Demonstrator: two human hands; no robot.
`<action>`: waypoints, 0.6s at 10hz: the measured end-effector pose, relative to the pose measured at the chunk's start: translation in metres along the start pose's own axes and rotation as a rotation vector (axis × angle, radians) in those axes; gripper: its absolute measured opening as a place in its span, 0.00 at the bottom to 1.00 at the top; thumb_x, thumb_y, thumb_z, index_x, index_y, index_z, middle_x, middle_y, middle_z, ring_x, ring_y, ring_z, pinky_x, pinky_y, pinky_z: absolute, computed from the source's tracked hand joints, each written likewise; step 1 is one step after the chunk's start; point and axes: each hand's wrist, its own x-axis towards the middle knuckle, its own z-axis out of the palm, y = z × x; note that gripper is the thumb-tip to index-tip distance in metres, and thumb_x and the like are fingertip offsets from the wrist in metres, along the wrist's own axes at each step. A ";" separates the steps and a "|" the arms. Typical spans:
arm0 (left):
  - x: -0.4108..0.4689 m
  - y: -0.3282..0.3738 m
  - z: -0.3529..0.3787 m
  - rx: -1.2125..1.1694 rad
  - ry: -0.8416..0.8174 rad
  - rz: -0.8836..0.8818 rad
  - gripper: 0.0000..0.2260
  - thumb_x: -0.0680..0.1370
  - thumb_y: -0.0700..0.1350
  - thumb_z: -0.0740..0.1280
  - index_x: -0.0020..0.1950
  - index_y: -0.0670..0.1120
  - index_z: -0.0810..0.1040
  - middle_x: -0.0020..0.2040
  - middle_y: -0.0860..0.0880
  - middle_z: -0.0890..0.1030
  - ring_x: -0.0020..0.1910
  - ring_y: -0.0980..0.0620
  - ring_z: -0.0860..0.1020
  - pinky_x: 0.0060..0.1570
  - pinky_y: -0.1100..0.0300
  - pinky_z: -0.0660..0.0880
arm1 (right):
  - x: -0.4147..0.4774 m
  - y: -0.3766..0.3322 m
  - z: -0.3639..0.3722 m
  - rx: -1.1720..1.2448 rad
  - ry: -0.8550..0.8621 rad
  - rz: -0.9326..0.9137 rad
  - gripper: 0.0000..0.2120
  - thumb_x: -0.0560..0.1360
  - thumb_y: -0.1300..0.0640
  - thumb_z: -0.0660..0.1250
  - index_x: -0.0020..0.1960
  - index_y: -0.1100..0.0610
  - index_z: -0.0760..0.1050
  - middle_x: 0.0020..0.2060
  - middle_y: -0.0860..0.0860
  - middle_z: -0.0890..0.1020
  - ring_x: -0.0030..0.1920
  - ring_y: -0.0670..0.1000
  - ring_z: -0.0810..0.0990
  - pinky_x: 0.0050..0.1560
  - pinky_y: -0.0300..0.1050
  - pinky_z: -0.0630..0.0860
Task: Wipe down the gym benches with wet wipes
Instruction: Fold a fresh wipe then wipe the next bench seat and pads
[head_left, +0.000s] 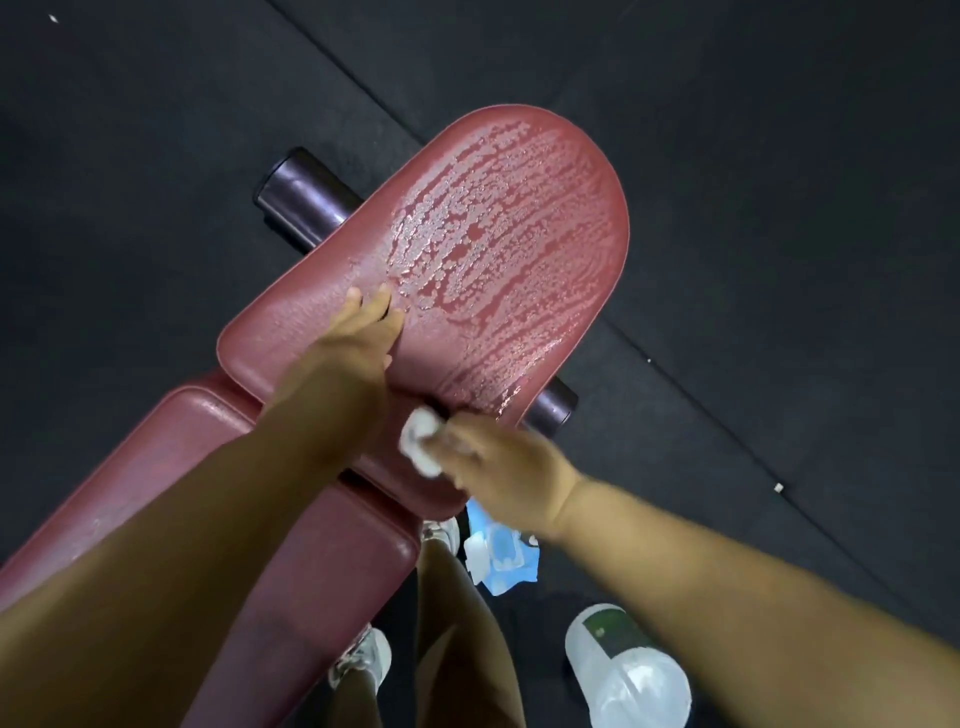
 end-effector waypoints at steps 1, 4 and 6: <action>-0.017 -0.019 0.001 0.099 0.101 0.006 0.18 0.77 0.29 0.60 0.66 0.35 0.71 0.70 0.37 0.67 0.70 0.44 0.62 0.67 0.61 0.59 | 0.018 0.036 -0.032 -0.063 0.407 0.423 0.15 0.72 0.62 0.67 0.59 0.60 0.75 0.51 0.60 0.73 0.47 0.60 0.76 0.44 0.48 0.76; -0.050 -0.062 0.001 0.149 0.053 -0.199 0.26 0.73 0.33 0.64 0.72 0.35 0.63 0.73 0.36 0.59 0.71 0.34 0.59 0.68 0.42 0.60 | 0.013 -0.042 0.041 -0.134 0.206 0.036 0.20 0.73 0.63 0.57 0.63 0.57 0.74 0.44 0.51 0.76 0.39 0.54 0.75 0.34 0.46 0.76; -0.046 -0.064 -0.009 0.183 -0.013 -0.217 0.32 0.71 0.32 0.65 0.74 0.42 0.61 0.75 0.42 0.57 0.70 0.36 0.63 0.63 0.43 0.68 | 0.067 0.012 -0.042 -0.092 0.493 0.457 0.18 0.78 0.60 0.59 0.68 0.56 0.70 0.56 0.58 0.69 0.45 0.59 0.74 0.46 0.49 0.72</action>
